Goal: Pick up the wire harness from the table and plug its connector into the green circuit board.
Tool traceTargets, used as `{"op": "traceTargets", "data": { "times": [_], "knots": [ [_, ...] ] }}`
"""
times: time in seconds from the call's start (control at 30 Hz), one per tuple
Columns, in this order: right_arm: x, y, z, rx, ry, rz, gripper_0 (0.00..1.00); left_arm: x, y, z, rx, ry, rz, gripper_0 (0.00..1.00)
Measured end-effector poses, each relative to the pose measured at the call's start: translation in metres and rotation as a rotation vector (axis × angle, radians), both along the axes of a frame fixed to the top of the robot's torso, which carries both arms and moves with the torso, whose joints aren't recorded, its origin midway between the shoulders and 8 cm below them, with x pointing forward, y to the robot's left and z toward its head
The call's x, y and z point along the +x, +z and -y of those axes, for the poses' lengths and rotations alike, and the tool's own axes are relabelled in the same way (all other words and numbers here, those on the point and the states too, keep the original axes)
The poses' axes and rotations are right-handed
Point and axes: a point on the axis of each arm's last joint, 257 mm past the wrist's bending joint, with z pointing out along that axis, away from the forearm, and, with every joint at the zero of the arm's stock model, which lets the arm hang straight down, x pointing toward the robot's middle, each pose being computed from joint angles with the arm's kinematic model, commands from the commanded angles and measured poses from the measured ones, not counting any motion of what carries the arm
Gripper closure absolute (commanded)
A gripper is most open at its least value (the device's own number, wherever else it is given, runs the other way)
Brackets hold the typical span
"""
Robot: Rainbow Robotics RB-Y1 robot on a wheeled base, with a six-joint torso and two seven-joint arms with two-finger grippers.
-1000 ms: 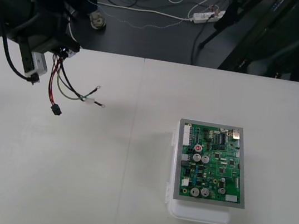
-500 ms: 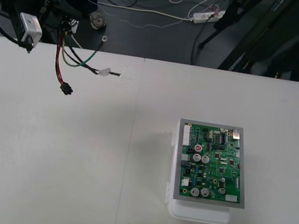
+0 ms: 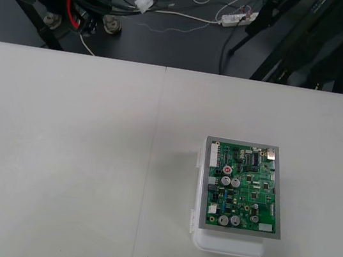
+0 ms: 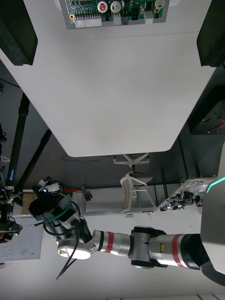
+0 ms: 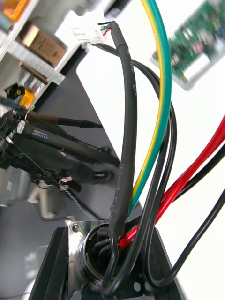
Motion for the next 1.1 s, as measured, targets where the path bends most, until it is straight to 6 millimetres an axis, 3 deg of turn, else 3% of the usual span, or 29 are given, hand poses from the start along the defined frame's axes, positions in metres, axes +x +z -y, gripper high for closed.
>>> {"op": "traceTargets", "data": {
  "times": [0.37, 0.53, 0.73, 1.1],
  "knots": [
    [0.000, 0.000, 0.000, 0.000, 0.000, 0.000, 0.00, -0.013, 0.050, 0.007, 0.032, -0.052, 0.091, 1.00],
    [0.000, 0.000, 0.000, 0.000, 0.000, 0.000, 0.00, -0.018, 0.066, 0.017, 0.009, 0.002, -0.027, 1.00],
    [0.000, 0.000, 0.000, 0.000, 0.000, 0.000, 0.00, -0.023, 0.071, 0.037, -0.040, 0.068, -0.224, 1.00],
    [0.000, 0.000, 0.000, 0.000, 0.000, 0.000, 0.00, -0.017, 0.082, 0.070, -0.014, -0.010, -0.146, 1.00]
  ]
}}
